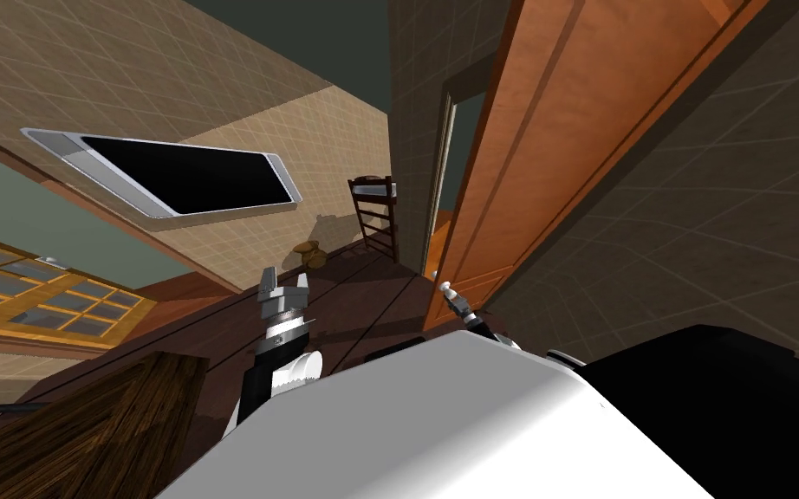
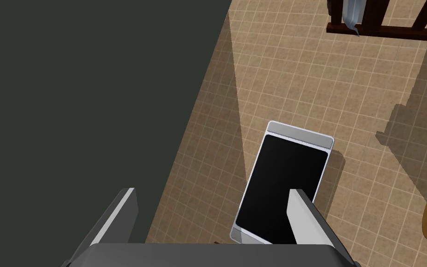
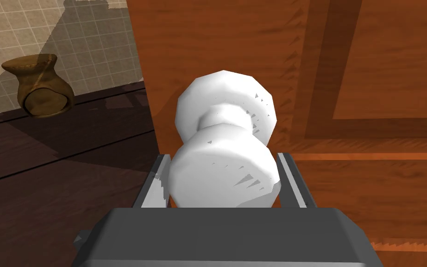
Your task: Pull the door open
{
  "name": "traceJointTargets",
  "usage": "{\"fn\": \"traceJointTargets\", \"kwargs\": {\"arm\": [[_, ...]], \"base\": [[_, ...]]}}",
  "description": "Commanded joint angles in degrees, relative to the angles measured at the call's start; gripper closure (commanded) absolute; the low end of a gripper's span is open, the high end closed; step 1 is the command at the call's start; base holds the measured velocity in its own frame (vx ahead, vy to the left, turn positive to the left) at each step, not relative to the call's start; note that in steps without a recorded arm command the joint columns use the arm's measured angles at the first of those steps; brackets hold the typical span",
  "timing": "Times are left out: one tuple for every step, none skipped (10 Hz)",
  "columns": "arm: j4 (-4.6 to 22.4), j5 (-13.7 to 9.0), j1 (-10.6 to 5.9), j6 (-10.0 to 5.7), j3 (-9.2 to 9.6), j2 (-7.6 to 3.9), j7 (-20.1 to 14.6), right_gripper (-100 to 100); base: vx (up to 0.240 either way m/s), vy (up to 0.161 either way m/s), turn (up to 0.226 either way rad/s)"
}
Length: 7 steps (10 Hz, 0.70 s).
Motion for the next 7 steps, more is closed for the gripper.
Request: {"fn": "traceJointTargets", "kwargs": {"arm": [[0.10,0.65,0.95,-1.84,0.87,-0.48,-0.22,100],[0.14,0.91,1.33,-2.59,1.22,-0.67,-0.30,100],[0.19,1.20,1.75,-3.40,1.60,-0.88,-0.40,100],[0.24,1.52,2.23,-4.33,2.04,-1.12,-0.51,100],[0.29,1.87,2.73,-5.30,2.50,-1.38,-0.63,100],[0.34,2.23,3.26,-6.33,2.98,-1.65,-0.75,100],[0.40,2.61,3.82,-7.42,3.50,-1.93,-0.88,100]], "base": [[-0.014,0.002,-0.059],[-0.004,0.010,-0.072],[0.001,0.008,-0.054],[0.005,0.002,-0.046],[0.007,-0.001,-0.044],[0.002,-0.003,-0.050],[-0.003,-0.003,-0.053]]}}
